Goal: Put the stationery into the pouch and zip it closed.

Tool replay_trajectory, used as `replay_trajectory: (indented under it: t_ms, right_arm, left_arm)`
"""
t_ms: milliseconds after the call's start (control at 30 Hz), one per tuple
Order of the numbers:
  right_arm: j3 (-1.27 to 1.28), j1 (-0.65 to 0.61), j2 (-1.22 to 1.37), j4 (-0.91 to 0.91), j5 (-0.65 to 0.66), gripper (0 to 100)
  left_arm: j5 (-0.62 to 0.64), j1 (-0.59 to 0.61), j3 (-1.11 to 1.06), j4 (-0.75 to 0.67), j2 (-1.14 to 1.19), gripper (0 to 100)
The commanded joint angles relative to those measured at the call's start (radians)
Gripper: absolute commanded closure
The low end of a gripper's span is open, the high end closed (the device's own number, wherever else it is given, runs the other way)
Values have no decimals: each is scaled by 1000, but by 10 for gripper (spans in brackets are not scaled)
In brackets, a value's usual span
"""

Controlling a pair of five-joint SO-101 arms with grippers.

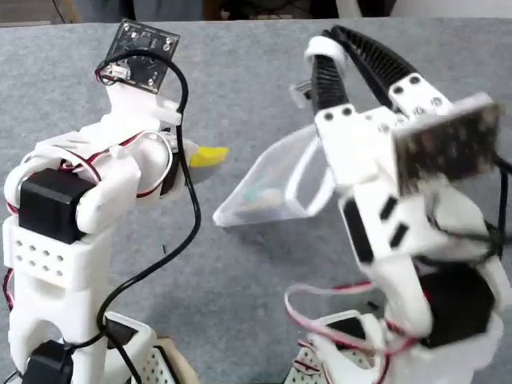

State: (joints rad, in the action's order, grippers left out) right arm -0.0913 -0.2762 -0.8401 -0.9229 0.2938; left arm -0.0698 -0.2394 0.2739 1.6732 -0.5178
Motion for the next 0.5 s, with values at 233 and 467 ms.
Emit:
replay_trajectory:
  t_ms: [233,467]
  right_arm:
    - [-386,-153,-21,-232,-135,986]
    - [-414,-132,-19,-255,-127,986]
  left_arm:
    - [-9,-12,2,2,9,685]
    - [-9,-5,-73,6,-2,685]
